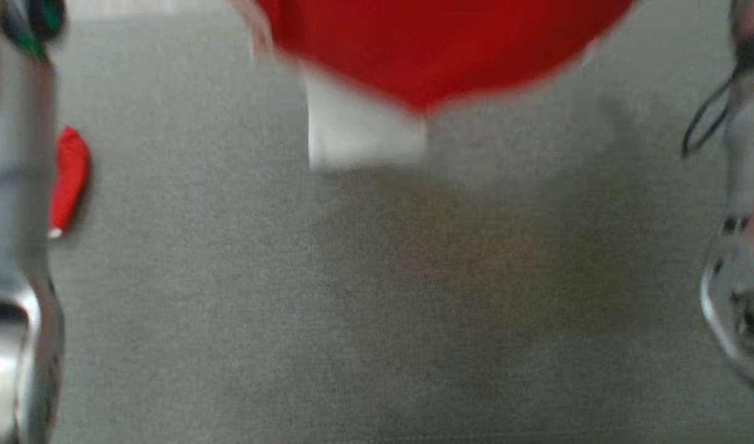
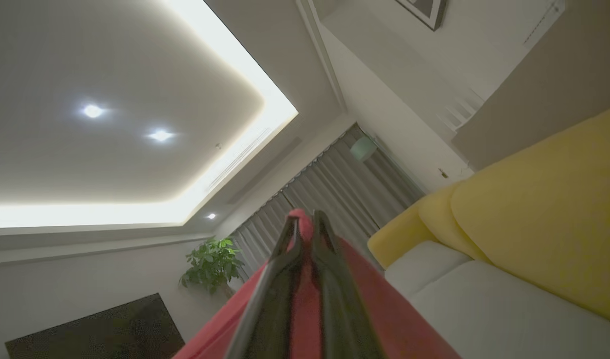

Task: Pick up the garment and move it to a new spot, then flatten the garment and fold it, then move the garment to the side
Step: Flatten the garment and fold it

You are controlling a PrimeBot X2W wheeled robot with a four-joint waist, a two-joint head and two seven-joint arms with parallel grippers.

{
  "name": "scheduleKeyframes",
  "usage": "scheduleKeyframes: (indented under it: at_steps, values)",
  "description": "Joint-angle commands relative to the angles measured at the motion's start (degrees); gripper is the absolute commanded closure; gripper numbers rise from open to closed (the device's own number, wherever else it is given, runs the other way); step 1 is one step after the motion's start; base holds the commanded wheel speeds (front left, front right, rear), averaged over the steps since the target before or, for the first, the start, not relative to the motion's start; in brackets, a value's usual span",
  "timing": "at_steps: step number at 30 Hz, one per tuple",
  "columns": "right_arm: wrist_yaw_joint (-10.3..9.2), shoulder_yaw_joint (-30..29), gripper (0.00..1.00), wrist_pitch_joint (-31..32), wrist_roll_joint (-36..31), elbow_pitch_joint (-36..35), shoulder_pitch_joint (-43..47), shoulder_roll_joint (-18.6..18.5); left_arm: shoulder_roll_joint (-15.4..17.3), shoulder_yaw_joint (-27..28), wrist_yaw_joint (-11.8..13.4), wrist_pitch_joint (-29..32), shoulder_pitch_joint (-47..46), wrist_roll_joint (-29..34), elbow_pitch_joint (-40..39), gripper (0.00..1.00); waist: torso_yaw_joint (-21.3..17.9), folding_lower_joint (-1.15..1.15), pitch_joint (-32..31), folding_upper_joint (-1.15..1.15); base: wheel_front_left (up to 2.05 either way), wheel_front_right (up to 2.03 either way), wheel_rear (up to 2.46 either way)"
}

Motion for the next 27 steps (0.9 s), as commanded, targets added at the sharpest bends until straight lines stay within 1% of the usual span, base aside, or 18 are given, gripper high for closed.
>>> scheduleKeyframes:
  at_steps: [1, 3, 5, 7, 9, 11, 14, 18, 21, 22, 24, 27]
  values:
    - [-0.04, 1.0, 1.0, -2.3, -1.1, 0.0, -6.0, 0.8, 2.0, 2.0, 1.1, -1.2, -7.5, 1.5, -0.8, 1.0, 0.0, -0.02, 4.2, 0.0, 0.0, 0.0, 0.0]
    - [-0.04, 0.8, 1.0, -3.0, -1.1, 0.8, -7.1, 0.7, 1.6, 2.3, 1.2, -1.4, -8.8, 1.7, -0.4, 1.0, 0.1, -0.02, 4.6, 0.0, 0.0, 0.0, 0.0]
    - [-0.04, 0.5, 1.0, -3.9, -1.0, 2.0, -8.3, 0.0, 0.9, 4.1, 1.4, -1.5, -10.4, 2.2, -2.1, 1.0, 0.3, -0.02, 5.4, 0.0, 0.0, 0.0, 0.0]
    - [-0.04, 0.0, 1.0, -4.4, 0.3, 3.0, -7.4, -0.8, 0.0, 6.1, 1.4, -1.6, -8.9, 2.7, -4.3, 1.0, 0.6, -0.02, 5.6, 0.0, 0.0, 0.0, 0.0]
    - [-0.04, 0.4, 1.0, -4.5, 1.5, 3.9, -4.9, -1.8, -1.4, 8.0, 0.7, -1.6, -5.0, 2.4, -5.5, 1.0, 1.1, -0.02, 6.0, 0.0, 0.0, 0.0, 0.0]
    - [-0.04, 0.8, 1.0, -4.6, 3.3, 5.0, -0.5, -2.6, -3.2, 9.2, -0.2, -1.6, 1.2, 2.5, -6.3, 1.0, 1.6, -0.02, 5.5, 0.0, 0.0, 0.0, 0.0]
    - [-0.04, 2.1, 1.0, -4.4, 7.6, 6.0, 8.3, -2.7, -6.6, 11.6, -1.3, -1.6, 13.1, 2.5, -7.5, 1.0, 2.0, -0.02, 4.4, 0.0, 0.0, 0.0, 0.0]
    - [-0.04, 5.4, 1.0, -1.2, 13.9, 6.3, 22.8, -2.1, -10.2, 14.4, -2.6, -1.6, 30.0, 1.8, -7.0, 1.0, 2.0, -0.02, 2.5, 0.0, 0.0, 0.0, 0.0]
    - [-0.04, 8.0, 1.0, 1.7, 18.3, 4.9, 32.8, -1.5, -11.2, 14.7, -3.4, -1.6, 40.0, 0.9, -5.1, 1.0, 1.7, -0.02, 0.8, 0.0, 0.0, 0.0, 0.0]
    - [-0.04, 8.8, 1.0, 2.6, 19.6, 4.2, 35.6, -1.4, -11.3, 14.3, -3.6, -1.6, 42.6, 0.8, -4.6, 1.0, 1.6, -0.02, 0.2, 0.0, 0.0, 0.0, 0.0]
    - [-0.04, 10.1, 1.0, 4.1, 22.0, 3.4, 40.8, -1.1, -11.4, 12.5, -3.9, -1.6, 47.1, -1.4, -3.8, 1.0, 1.3, -0.02, -1.4, 0.0, 0.0, 0.0, 0.0]
    - [-0.04, 12.3, 1.0, 6.0, 24.3, 2.2, 46.9, -1.0, -11.4, 10.1, -3.1, -1.6, 52.7, -4.5, -3.2, 1.0, 0.8, -0.02, -4.0, 0.0, 0.0, 0.0, 0.0]
